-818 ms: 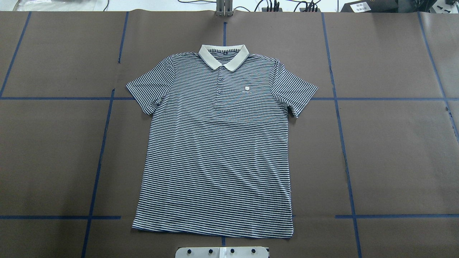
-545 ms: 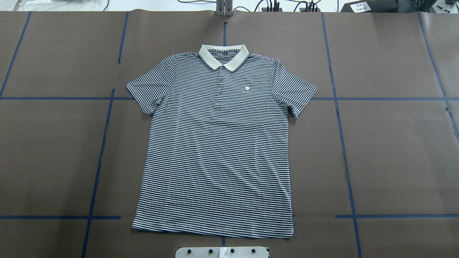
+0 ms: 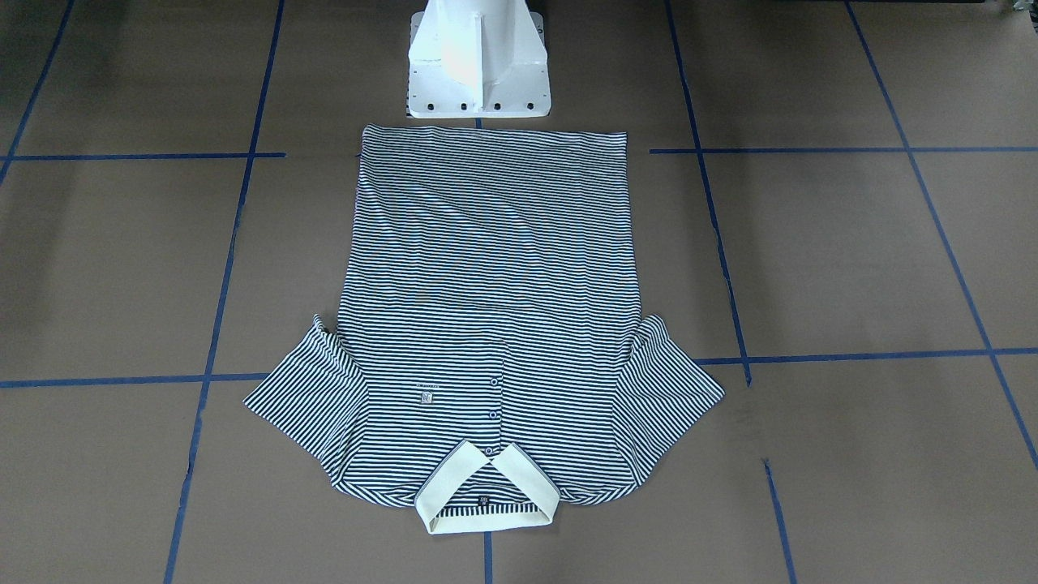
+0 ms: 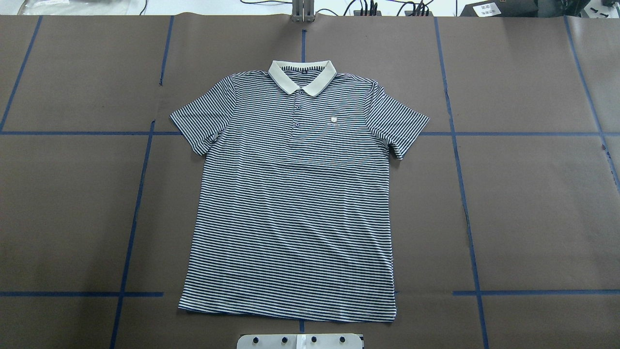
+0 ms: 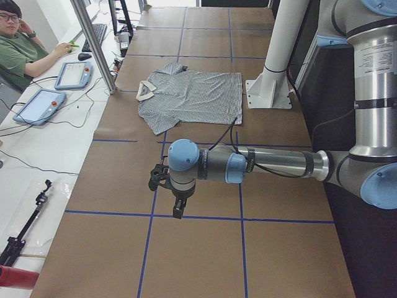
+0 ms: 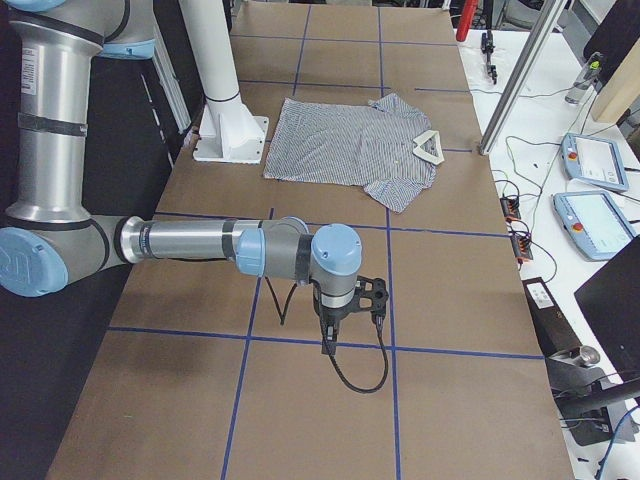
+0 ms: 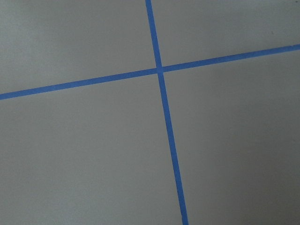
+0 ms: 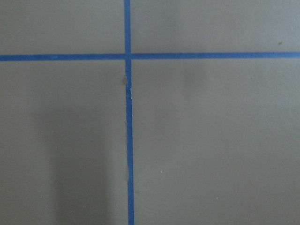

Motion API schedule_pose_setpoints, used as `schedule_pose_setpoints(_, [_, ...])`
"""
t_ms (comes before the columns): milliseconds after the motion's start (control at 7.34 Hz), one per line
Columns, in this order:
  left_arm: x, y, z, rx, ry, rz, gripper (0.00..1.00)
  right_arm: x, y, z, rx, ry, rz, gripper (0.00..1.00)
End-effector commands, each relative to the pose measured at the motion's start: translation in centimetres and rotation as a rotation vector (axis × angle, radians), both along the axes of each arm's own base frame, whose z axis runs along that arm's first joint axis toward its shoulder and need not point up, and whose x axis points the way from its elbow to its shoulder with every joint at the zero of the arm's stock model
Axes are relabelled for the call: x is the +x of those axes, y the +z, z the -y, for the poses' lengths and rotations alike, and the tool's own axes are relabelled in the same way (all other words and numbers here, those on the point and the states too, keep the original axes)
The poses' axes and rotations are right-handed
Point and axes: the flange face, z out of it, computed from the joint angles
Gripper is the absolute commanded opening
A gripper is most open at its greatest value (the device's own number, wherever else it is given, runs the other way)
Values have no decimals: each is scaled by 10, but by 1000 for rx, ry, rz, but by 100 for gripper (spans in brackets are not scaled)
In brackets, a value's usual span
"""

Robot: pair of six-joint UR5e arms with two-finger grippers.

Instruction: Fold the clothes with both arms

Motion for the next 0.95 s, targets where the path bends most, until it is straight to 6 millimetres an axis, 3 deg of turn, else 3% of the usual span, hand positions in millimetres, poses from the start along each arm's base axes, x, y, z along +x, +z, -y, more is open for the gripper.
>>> schedule_pose_setpoints(0, [5,-36,23,226,9,-1,100,-9,-37,39,210,-21,-14,100])
schedule_pose_setpoints(136, [4,-65,52,397,4,4,100,-9,-37,49,291,-19,-18,100])
schedule_pose_setpoints(273, [6,-79,58,512,8,-2,100,-12,-34,63,308,6,-6,100])
schedule_pose_setpoints(409, [16,-103,99,660,25,-8,100,-13,-29,68,346,16,-4,100])
schedule_pose_setpoints(545, [28,-108,112,701,35,-22,100,-15,-17,72,422,21,30,100])
schedule_pose_setpoints(681, [44,-120,127,646,-3,-66,100,-20,-25,83,466,40,66,100])
schedule_pose_setpoints(818, [77,-139,145,564,-39,-133,100,-59,-45,99,399,69,129,100])
